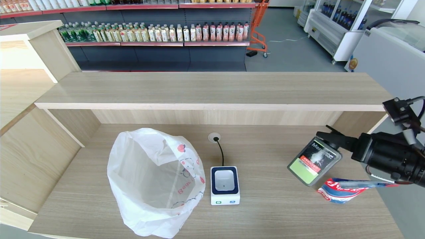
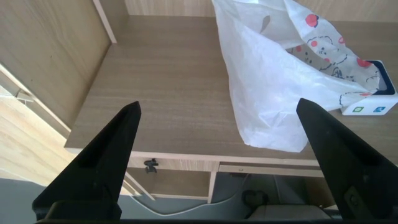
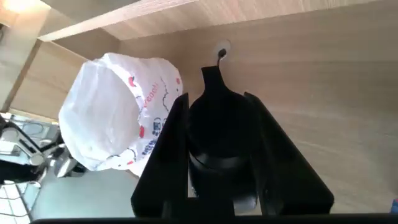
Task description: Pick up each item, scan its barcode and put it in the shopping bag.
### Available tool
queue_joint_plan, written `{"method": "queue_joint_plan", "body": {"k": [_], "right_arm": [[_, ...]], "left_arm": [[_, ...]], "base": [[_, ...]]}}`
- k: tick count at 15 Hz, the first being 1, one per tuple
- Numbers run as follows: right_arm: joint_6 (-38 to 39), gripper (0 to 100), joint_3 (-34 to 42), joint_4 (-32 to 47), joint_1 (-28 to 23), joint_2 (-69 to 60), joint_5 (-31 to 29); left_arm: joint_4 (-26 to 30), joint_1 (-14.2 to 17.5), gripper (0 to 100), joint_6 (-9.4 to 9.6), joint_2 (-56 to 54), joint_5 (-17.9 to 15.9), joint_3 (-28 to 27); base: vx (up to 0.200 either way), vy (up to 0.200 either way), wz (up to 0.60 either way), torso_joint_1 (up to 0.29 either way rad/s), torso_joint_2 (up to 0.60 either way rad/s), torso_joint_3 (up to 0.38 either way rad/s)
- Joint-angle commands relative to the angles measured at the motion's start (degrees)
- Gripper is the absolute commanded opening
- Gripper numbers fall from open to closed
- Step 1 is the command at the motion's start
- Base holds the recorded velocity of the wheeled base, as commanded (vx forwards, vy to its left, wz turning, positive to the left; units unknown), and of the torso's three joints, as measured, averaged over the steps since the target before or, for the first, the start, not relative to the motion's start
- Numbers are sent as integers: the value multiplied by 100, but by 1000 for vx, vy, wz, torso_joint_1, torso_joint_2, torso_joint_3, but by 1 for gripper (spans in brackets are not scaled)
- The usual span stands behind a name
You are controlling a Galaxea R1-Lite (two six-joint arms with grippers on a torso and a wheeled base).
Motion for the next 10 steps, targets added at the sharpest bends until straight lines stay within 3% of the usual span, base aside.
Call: {"method": "queue_joint_plan", "body": {"k": [1, 9, 10], "right_arm": [[961, 0, -263, 4, 260, 514, 193], [1471, 0, -561, -49, 998, 1331, 535], [1471, 0, -658, -49, 1059, 1401, 527]], "left_arm": [[0, 1, 100, 0, -2, 2, 0], [0, 1, 100, 26, -2, 2, 0], [0, 1, 100, 9, -2, 2, 0]], "base": [[0, 0, 0, 0, 0, 0], [0, 0, 0, 0, 0, 0], [0, 200, 0, 2, 2, -7]]}}
